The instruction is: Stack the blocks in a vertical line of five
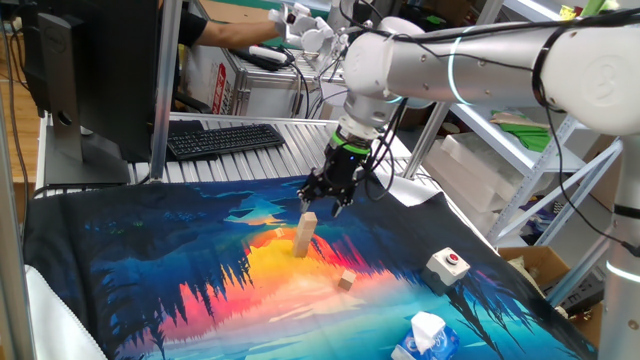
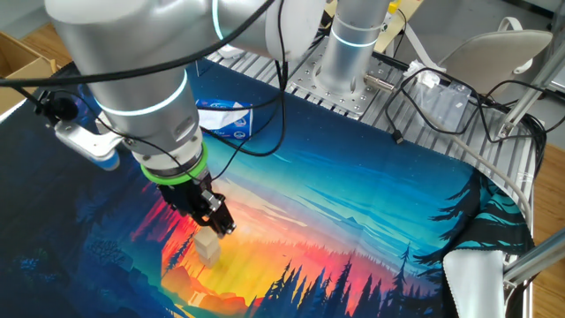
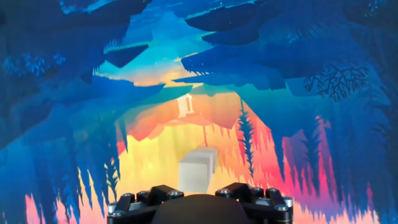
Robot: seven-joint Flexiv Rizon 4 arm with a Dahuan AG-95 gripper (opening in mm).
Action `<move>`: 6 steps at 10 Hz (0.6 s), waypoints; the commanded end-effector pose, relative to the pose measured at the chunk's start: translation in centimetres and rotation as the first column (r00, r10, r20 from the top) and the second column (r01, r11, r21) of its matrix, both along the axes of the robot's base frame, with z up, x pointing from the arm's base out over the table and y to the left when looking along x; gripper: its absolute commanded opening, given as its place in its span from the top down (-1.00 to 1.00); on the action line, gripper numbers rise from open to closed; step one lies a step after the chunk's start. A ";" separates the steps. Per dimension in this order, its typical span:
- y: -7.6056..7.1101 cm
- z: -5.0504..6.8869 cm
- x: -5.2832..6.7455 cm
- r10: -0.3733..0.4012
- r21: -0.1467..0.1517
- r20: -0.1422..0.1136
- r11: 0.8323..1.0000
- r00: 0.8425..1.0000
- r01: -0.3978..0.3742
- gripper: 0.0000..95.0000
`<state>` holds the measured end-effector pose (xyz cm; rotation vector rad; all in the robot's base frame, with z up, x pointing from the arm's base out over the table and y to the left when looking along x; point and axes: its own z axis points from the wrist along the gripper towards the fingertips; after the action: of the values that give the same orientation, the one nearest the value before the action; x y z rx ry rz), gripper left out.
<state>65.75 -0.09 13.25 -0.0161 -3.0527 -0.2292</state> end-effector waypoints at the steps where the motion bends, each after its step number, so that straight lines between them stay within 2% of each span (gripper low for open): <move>1: -0.3 0.7 -0.9 0.065 -0.021 0.013 0.998 0.998 -0.064 -0.60; 3: -0.6 1.2 -1.5 0.105 -0.036 0.019 0.994 0.994 -0.105 -0.60; 4: -0.8 1.5 -2.0 0.135 -0.058 0.022 0.989 0.991 -0.134 -0.60; 6: -0.9 1.6 -2.2 0.154 -0.084 0.026 0.985 0.988 -0.152 -0.60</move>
<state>63.59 -0.95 14.80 0.2114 -3.0723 -0.1059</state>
